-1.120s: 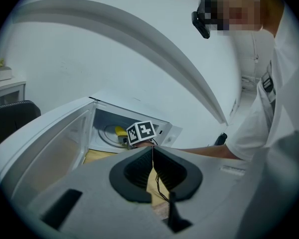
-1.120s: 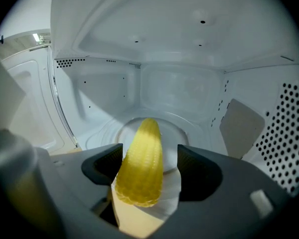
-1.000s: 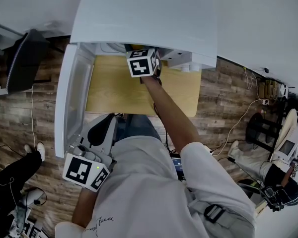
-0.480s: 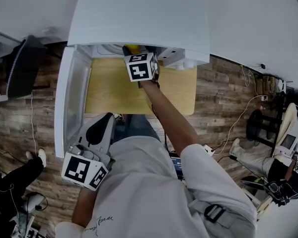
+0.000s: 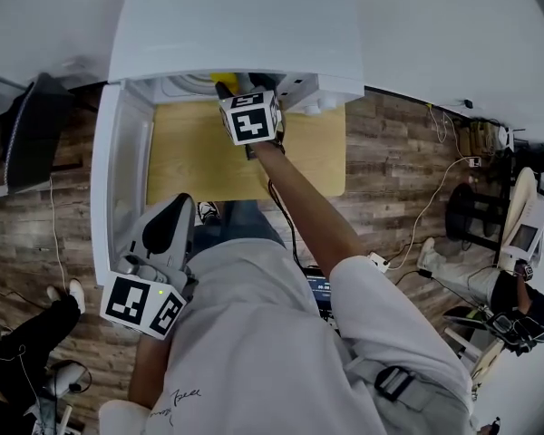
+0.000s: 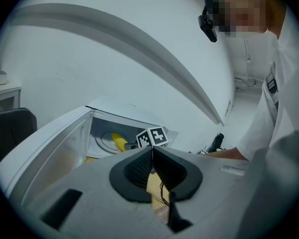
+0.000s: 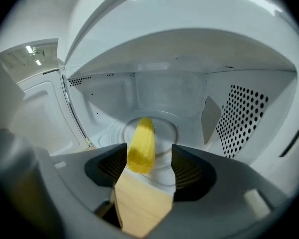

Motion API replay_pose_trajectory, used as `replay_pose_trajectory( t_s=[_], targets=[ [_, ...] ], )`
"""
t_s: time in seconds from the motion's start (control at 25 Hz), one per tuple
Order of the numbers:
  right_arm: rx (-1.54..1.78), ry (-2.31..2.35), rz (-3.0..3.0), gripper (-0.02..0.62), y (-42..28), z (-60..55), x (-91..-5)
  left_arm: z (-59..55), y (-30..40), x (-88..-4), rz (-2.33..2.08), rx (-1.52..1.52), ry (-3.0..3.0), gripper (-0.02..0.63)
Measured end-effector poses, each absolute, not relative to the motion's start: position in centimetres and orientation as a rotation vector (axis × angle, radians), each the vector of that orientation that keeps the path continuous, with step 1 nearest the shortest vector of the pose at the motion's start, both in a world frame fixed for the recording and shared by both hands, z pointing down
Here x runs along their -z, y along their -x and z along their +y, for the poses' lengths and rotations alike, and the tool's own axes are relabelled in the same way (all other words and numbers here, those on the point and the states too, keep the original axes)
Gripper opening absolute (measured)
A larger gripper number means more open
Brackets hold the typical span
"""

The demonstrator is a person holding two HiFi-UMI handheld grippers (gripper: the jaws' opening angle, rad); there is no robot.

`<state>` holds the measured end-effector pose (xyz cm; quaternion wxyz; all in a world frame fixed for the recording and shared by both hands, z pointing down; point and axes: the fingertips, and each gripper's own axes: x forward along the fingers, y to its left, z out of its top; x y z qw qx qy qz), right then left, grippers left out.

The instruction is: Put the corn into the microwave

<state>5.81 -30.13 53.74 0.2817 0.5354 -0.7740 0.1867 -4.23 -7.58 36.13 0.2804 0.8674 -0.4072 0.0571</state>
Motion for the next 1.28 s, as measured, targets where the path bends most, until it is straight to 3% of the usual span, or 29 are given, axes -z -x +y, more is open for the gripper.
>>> replay_pose_trajectory(
  t_s=[1.28],
  targets=[
    [-0.701,-1.511,-2.175,0.174,-8.3,-21.5,-49.6,-6.7,6.1,-35.3,-1.135,-0.125,-2.370,-0.012]
  ],
)
